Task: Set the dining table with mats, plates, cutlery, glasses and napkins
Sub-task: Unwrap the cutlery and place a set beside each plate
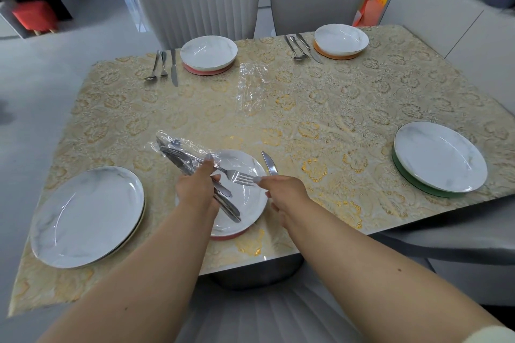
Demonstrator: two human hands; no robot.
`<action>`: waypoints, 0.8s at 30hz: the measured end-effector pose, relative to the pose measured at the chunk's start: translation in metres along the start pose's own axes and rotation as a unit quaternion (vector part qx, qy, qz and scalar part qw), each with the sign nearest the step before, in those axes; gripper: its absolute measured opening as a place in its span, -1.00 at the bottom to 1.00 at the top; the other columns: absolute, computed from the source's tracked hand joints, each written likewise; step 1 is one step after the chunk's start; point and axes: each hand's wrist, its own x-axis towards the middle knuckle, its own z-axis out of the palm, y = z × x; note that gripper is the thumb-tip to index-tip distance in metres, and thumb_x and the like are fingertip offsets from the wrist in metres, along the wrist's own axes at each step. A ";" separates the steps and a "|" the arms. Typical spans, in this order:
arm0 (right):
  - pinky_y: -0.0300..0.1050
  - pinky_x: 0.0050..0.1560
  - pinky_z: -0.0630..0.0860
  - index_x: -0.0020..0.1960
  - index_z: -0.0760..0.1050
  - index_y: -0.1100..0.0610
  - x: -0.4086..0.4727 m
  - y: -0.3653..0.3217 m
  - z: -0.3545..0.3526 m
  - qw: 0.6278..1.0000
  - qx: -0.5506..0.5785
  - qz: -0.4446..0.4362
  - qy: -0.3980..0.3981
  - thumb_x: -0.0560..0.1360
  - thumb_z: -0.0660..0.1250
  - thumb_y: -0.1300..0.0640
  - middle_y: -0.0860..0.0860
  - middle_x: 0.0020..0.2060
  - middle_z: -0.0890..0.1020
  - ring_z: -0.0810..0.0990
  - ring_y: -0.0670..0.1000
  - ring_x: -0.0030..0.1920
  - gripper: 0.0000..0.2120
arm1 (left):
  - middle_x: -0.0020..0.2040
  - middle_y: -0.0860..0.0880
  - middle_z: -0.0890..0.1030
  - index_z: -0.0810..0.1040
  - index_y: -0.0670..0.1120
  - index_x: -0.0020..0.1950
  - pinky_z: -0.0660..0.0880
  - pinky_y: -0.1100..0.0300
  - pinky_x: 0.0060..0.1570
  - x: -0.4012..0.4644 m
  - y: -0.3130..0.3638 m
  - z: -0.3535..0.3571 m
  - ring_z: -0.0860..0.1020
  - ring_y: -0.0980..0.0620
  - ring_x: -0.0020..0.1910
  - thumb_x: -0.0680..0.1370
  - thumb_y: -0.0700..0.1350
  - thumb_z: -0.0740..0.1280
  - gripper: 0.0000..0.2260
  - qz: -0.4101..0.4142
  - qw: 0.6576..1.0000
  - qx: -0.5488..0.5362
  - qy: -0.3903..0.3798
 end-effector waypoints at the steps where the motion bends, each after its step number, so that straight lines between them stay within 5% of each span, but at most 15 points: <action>1: -0.22 -0.27 0.42 0.04 0.66 0.11 0.001 0.000 0.002 1.000 -0.001 0.006 0.009 0.36 0.47 0.21 0.00 -0.33 0.61 0.51 -0.03 -0.33 -0.75 | -0.55 0.02 0.52 0.51 -0.16 -0.21 0.42 0.21 -0.42 -0.001 0.000 -0.001 0.44 0.11 -0.68 0.53 -0.11 0.42 -0.81 -0.001 1.000 0.001 -0.001; 5: -0.14 -0.21 0.38 -0.08 0.65 0.22 0.005 0.001 0.002 0.997 -0.036 -0.001 0.063 0.36 0.45 0.20 0.07 -0.30 0.54 0.47 0.01 -0.26 -0.84 | -0.47 -0.02 0.49 0.51 -0.15 -0.21 0.41 0.30 -0.56 0.003 0.006 -0.005 0.43 0.12 -0.68 0.54 -0.09 0.41 -0.80 -0.011 1.000 -0.021 0.005; 10: -0.08 0.10 0.57 -0.16 0.67 0.12 0.002 0.004 -0.001 0.999 -0.016 -0.033 0.014 0.39 0.50 0.19 0.00 -0.21 0.69 0.65 0.06 -0.04 -0.96 | -0.47 0.00 0.47 0.49 -0.14 -0.22 0.36 0.34 -0.62 0.005 0.008 -0.007 0.42 0.13 -0.68 0.54 -0.10 0.40 -0.80 -0.013 0.999 -0.031 0.000; 14: -0.29 -0.22 0.55 -0.21 0.63 0.14 -0.002 0.004 0.001 0.999 0.040 -0.017 -0.001 0.41 0.49 0.24 -0.02 -0.25 0.65 0.62 0.02 -0.14 -0.94 | -0.45 -0.02 0.49 0.49 -0.14 -0.24 0.34 0.36 -0.63 0.001 0.004 -0.003 0.42 0.14 -0.68 0.55 -0.14 0.40 -0.80 -0.018 0.999 -0.042 -0.006; 16: -0.38 -0.40 0.44 0.00 0.64 0.15 -0.005 0.002 0.000 0.999 0.042 -0.009 -0.013 0.43 0.47 0.21 -0.08 -0.30 0.60 0.55 -0.10 -0.27 -0.85 | -0.38 -0.10 0.47 0.48 -0.17 -0.23 0.32 0.37 -0.65 0.003 0.003 -0.005 0.42 0.12 -0.68 0.54 -0.13 0.40 -0.79 -0.013 1.000 -0.023 -0.007; 19: -0.36 -0.38 0.41 0.16 0.60 0.16 -0.006 0.001 -0.001 0.999 0.031 0.009 -0.028 0.44 0.47 0.14 -0.08 -0.30 0.57 0.49 -0.15 -0.31 -0.69 | -0.38 -0.14 0.46 0.49 -0.19 -0.23 0.30 0.38 -0.64 0.005 0.000 -0.010 0.42 0.03 -0.70 0.53 -0.11 0.41 -0.78 -0.013 1.000 0.011 -0.003; 24: -0.30 -0.36 0.41 -0.04 0.63 0.24 -0.004 0.004 0.002 1.000 0.018 0.019 0.006 0.42 0.49 0.20 -0.02 -0.32 0.58 0.52 -0.10 -0.32 -0.85 | -0.35 -0.05 0.55 0.51 -0.15 -0.19 0.38 0.31 -0.54 0.003 -0.003 -0.008 0.45 0.10 -0.68 0.52 -0.10 0.44 -0.82 -0.013 1.000 0.001 -0.011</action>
